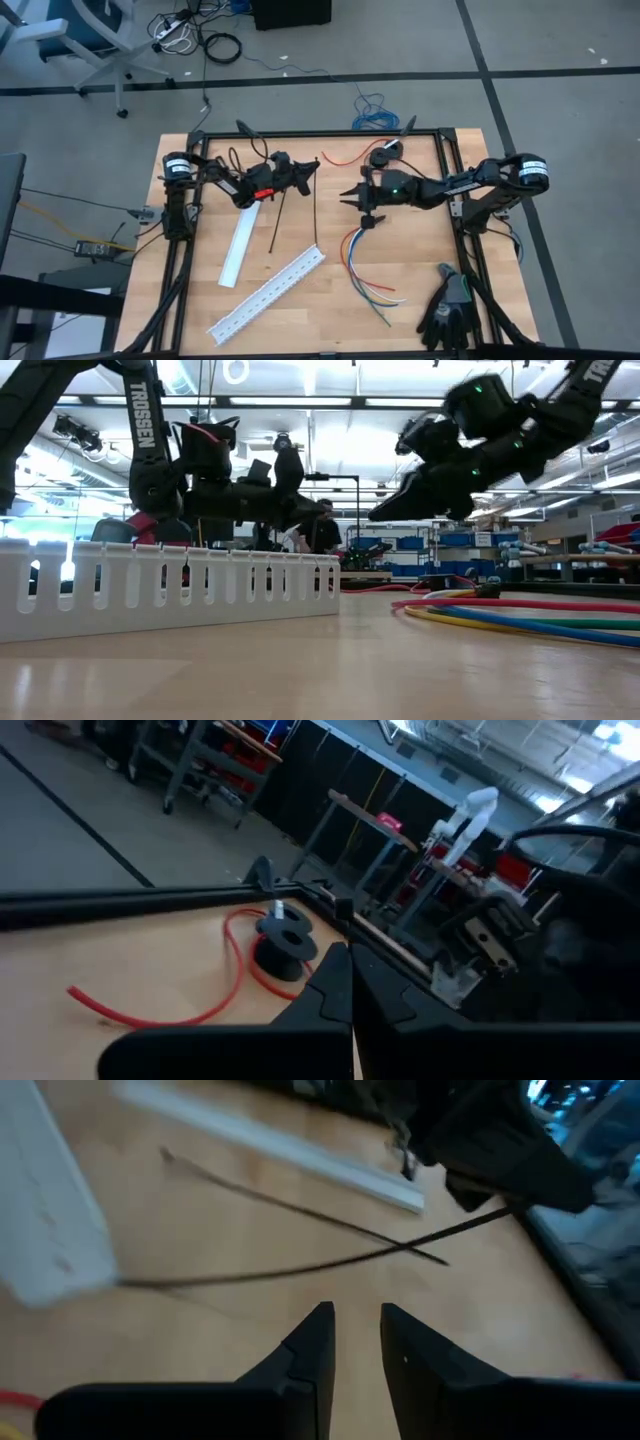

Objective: Ziptie cables
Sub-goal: Wrap the right black zip tie

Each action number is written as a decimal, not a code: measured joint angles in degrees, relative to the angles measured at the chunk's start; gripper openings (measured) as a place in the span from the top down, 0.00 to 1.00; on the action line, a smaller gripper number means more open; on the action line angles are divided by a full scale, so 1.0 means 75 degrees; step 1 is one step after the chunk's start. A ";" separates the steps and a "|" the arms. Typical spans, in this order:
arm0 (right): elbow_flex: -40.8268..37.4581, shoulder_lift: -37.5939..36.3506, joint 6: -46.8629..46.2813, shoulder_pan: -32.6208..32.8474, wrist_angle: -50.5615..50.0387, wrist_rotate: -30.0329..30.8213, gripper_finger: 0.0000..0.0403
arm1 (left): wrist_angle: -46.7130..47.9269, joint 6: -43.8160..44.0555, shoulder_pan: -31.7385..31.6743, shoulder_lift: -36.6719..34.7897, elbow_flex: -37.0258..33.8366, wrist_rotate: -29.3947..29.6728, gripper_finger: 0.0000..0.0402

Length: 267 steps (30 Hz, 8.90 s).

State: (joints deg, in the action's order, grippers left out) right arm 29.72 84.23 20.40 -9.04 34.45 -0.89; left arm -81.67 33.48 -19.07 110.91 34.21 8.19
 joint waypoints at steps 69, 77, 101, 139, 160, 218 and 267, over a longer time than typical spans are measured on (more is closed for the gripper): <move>0.2546 0.3809 0.7834 0.1431 -0.0287 0.2534 0.76 | -0.0174 0.3228 -0.0872 0.0003 0.0126 -0.1183 1.00; 0.2502 0.3568 0.7109 0.1479 -0.0194 0.3693 0.76 | -0.0175 0.3247 -0.0906 0.0003 0.0126 -0.1261 1.00; 0.2499 0.3535 0.7889 0.1500 0.0011 0.3562 0.83 | -0.0165 0.3389 -0.0959 0.0003 0.0126 -0.1374 1.00; 0.2537 0.3483 0.9285 0.1207 -0.0356 0.2229 0.81 | 0.0261 0.3473 -0.0936 0.0003 0.0922 -0.1968 1.00; 0.2531 0.3474 0.8497 0.1382 -0.0843 0.1674 0.97 | 0.0519 0.2867 -0.0944 0.0003 0.0922 -0.1813 0.99; 0.1995 0.2550 -0.5823 -0.2357 0.1522 -0.6402 1.00 | -0.1109 -0.6488 -0.0286 -0.0125 -0.0150 -0.0512 0.99; 0.2071 0.2608 -0.7304 -0.3006 0.2209 -0.6396 1.00 | -0.0836 -0.7858 -0.0192 -0.0125 -0.0148 -0.0540 0.99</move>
State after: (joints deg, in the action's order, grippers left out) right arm 45.25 103.79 -34.38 -31.58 51.01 -48.86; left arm -87.94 -25.45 -20.51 109.97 33.10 4.14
